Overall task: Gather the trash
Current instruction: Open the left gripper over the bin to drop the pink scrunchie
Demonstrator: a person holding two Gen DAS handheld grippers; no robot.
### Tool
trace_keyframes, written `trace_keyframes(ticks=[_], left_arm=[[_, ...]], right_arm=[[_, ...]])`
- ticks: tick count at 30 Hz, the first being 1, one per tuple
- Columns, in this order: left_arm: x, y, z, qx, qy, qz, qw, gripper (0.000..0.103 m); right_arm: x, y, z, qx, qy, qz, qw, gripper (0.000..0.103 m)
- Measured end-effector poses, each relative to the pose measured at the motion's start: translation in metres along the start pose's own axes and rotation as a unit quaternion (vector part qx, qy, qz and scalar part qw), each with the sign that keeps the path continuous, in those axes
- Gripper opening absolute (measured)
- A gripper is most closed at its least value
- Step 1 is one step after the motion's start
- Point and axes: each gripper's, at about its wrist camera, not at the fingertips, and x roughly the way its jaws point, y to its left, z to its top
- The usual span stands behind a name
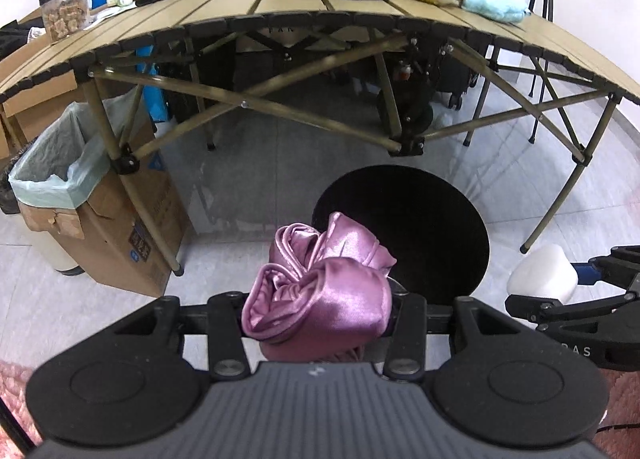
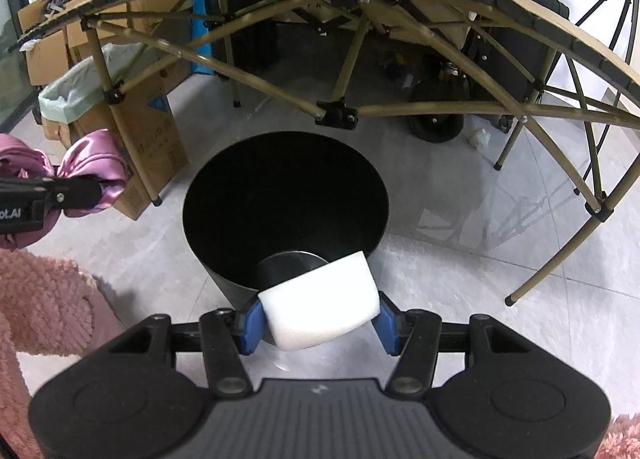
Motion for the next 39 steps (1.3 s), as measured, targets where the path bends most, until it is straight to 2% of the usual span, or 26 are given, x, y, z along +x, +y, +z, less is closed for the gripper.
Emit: trace_keyframes(ticks=[19, 31, 39], left_arm=[[0.051, -0.022, 0.006, 0.018, 0.09, -0.029, 0.9953, 0.045], [0.078, -0.041, 0.017, 0.034, 0.119, -0.039, 0.9916, 0.045], [0.094, -0.054, 0.026, 0.04, 0.13, -0.04, 0.9899, 0.045]], right_arm=[[0.024, -0.018, 0.001, 0.033, 0.024, -0.035, 0.999, 0.054], [0.037, -0.052, 0.009, 0.087, 0.027, -0.065, 0.994, 0.054], [0.044, -0.064, 0.017, 0.099, 0.024, -0.078, 0.992, 0.054]])
